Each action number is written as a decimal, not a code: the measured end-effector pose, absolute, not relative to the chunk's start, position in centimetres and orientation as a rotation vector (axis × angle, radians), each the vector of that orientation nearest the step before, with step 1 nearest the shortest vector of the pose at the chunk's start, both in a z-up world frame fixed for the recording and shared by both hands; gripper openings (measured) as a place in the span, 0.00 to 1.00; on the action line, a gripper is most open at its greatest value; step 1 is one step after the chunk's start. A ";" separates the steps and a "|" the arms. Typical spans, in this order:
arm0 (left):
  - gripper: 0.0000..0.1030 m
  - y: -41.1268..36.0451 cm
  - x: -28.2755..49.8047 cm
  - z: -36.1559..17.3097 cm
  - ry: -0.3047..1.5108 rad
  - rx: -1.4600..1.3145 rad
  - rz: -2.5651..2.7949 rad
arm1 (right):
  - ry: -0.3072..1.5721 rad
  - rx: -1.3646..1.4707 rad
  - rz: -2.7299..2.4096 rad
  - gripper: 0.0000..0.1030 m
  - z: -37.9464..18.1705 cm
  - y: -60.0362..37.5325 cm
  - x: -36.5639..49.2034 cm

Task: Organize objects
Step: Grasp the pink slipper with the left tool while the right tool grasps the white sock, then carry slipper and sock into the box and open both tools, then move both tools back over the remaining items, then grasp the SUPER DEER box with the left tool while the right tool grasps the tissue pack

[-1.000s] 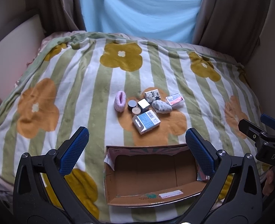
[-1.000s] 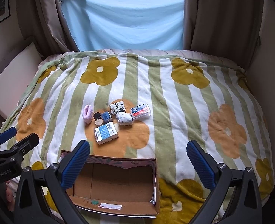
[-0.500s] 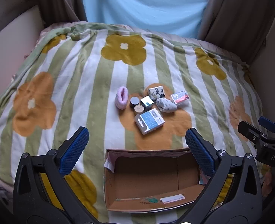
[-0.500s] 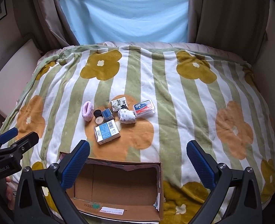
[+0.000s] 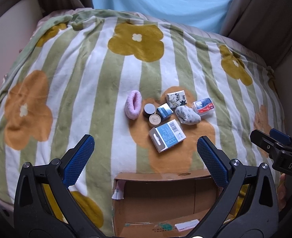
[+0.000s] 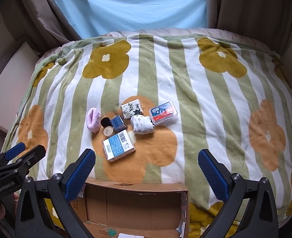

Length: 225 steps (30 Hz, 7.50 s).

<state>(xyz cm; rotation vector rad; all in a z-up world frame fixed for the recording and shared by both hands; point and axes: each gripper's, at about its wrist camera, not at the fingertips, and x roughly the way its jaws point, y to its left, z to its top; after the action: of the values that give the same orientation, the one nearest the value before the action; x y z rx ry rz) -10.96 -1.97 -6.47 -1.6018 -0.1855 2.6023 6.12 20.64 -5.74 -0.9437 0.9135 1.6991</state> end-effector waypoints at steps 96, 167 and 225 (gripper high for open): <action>0.32 -3.1 -2.8 -8.9 -0.221 -1.666 2.490 | 1.056 -0.954 1.749 0.54 -8.4 15.6 3.6; 1.00 -2.7 1.7 -10.6 -0.202 -1.733 2.441 | 0.997 -1.098 1.764 0.84 -10.8 11.4 5.8; 0.99 5.4 -20.1 -29.0 -0.645 -2.345 2.130 | 0.989 -1.602 1.908 0.83 -26.0 39.9 -7.2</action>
<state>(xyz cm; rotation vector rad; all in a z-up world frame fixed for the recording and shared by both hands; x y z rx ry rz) -20.13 5.38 -28.96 -2.3454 -0.6452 2.1299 -7.21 39.87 -25.96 -1.6023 0.9894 1.9076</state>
